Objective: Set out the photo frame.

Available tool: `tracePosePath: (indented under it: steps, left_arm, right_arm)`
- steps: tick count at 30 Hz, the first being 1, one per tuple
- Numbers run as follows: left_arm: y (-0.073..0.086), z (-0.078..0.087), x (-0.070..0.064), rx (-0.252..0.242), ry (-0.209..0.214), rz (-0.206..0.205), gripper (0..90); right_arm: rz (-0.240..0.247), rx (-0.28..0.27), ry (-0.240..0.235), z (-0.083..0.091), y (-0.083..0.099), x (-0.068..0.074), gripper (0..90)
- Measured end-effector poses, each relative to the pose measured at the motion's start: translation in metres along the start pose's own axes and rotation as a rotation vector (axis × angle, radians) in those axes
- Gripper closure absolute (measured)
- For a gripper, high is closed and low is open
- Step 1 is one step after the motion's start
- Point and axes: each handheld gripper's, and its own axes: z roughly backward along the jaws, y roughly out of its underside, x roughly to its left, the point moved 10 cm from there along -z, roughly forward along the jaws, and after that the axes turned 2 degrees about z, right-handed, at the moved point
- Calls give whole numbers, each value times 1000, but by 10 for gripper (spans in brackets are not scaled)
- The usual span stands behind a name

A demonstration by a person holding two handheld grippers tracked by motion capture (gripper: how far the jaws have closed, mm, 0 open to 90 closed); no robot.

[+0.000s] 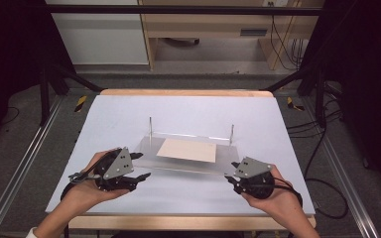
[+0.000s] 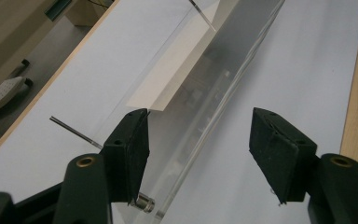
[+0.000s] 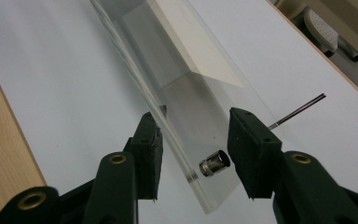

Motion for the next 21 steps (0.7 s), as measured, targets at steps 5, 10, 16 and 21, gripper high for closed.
tracePosePath:
  steps: [5, 10, 16, 21]
  left_arm:
    - [6, -6, 2, 6, -2, 9, 410]
    - [11, -12, 4, 16, -14, 16, 433]
    - [11, -16, 5, 19, -25, 7, 463]
    - [10, -21, 4, 24, -29, -3, 478]
  right_arm:
    - [0, 3, -1, 0, 0, 0, 561]
    - [0, 3, -2, 0, 0, 0, 561]
    - [0, 3, -2, 0, 0, 0, 560]
    - [-1, 2, -2, 0, 0, 0, 560]
